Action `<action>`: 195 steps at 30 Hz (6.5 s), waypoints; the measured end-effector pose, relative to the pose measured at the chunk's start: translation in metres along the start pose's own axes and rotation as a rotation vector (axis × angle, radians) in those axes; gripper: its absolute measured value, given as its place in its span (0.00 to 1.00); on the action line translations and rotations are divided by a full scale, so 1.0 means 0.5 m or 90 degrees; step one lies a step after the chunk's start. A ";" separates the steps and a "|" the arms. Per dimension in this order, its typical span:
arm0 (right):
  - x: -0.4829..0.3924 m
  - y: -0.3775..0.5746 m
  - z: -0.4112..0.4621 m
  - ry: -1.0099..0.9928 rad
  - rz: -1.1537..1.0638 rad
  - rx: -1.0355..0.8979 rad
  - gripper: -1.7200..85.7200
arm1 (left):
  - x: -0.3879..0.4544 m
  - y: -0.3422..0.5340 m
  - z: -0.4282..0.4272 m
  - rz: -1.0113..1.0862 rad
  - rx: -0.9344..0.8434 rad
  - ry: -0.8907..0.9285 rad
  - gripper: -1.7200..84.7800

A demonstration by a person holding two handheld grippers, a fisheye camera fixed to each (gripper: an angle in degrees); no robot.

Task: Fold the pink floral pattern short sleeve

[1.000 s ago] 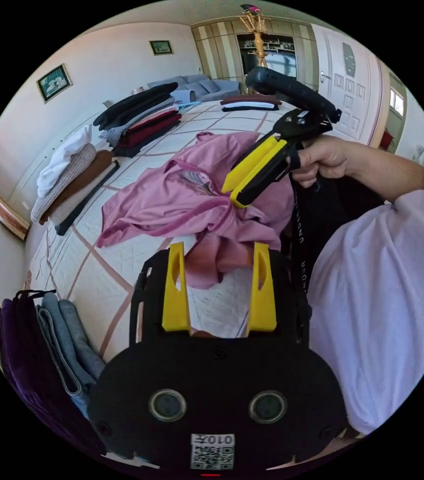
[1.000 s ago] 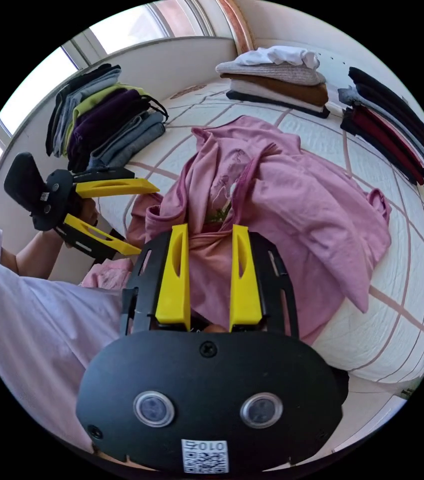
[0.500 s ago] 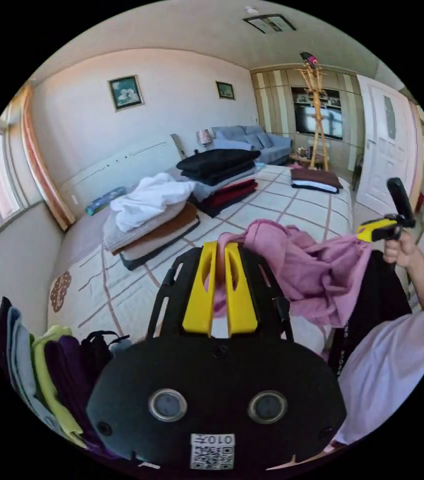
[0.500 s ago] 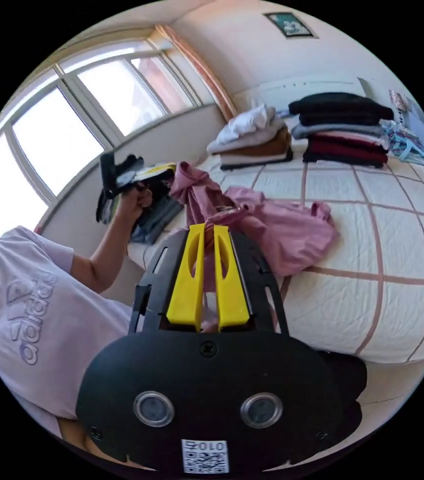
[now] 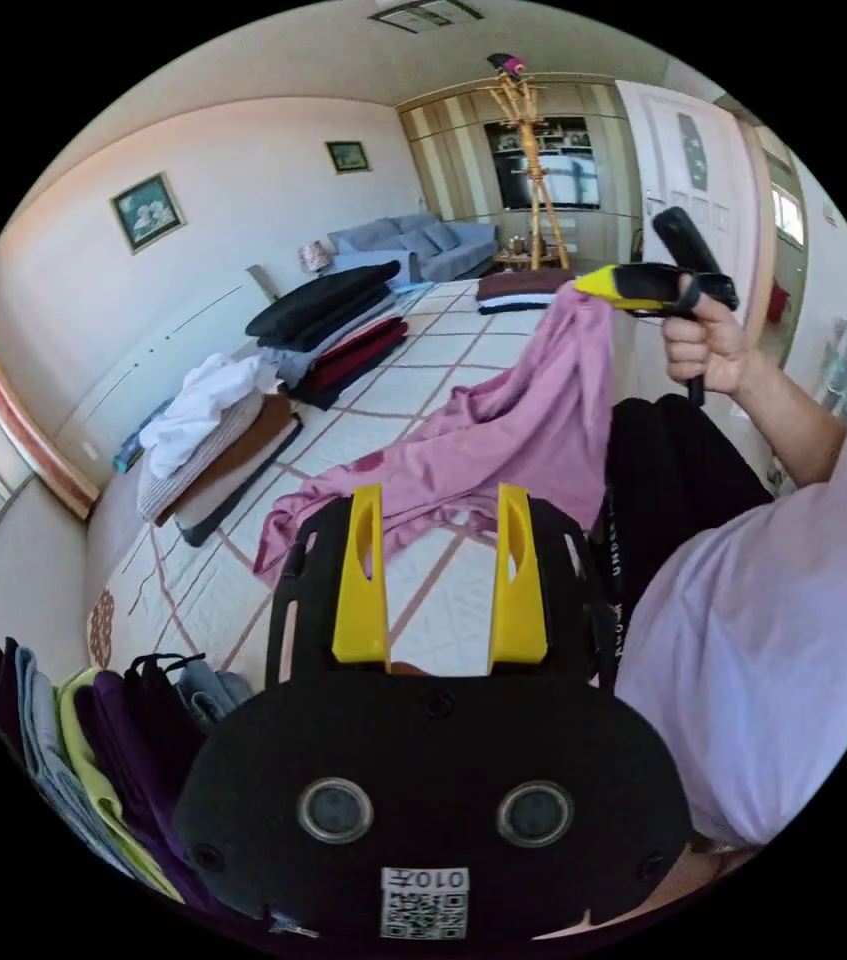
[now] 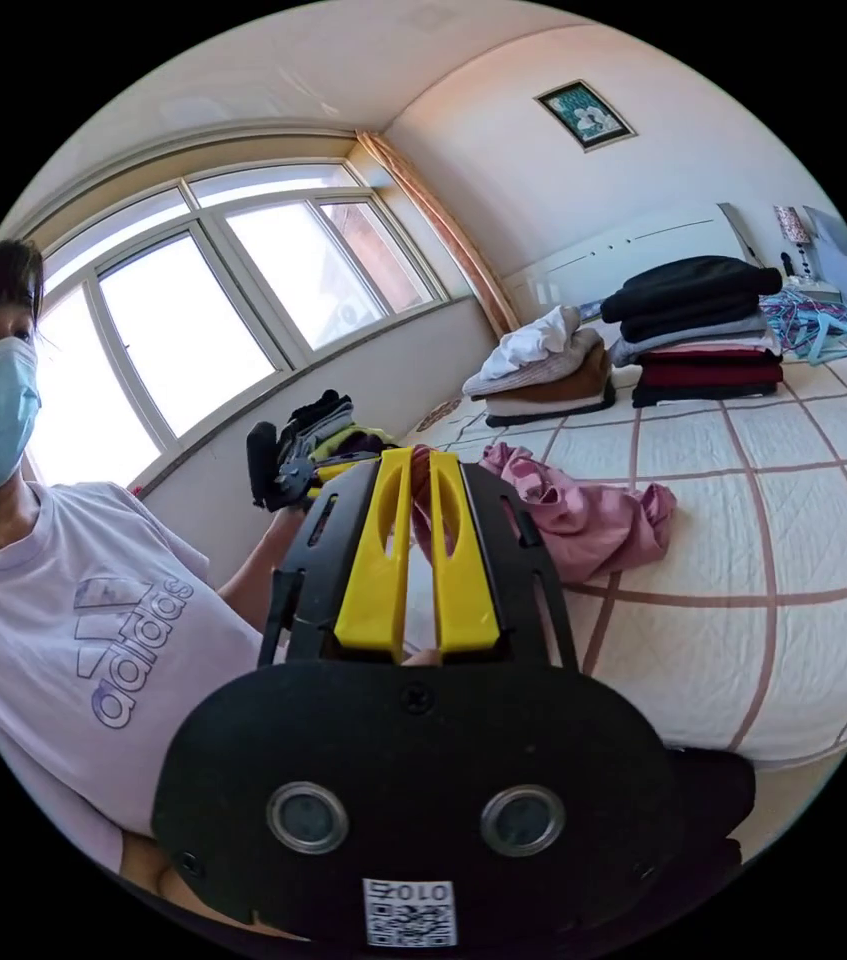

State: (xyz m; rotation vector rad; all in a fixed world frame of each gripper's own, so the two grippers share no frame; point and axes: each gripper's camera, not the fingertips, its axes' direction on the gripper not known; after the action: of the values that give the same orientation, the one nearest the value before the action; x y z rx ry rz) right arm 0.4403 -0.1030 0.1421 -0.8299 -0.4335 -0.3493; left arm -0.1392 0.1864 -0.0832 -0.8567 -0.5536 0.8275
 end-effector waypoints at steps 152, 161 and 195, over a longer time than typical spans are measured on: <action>-0.212 0.565 0.076 0.574 0.076 -0.207 0.03 | 0.103 0.094 0.120 0.251 -0.103 0.047 0.02; -0.204 0.497 0.021 0.546 0.100 -0.276 0.03 | 0.042 0.123 0.107 0.221 -0.148 0.132 0.02; -0.022 0.144 -0.193 0.515 0.400 -0.137 0.14 | -0.436 -0.043 0.075 -0.256 -0.154 0.184 0.14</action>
State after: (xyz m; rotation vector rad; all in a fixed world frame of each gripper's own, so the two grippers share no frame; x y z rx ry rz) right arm 0.4865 -0.1307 0.0337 -0.9107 0.6218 -0.1194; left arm -0.2816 0.0168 -0.0668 -1.0225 -0.5516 0.2661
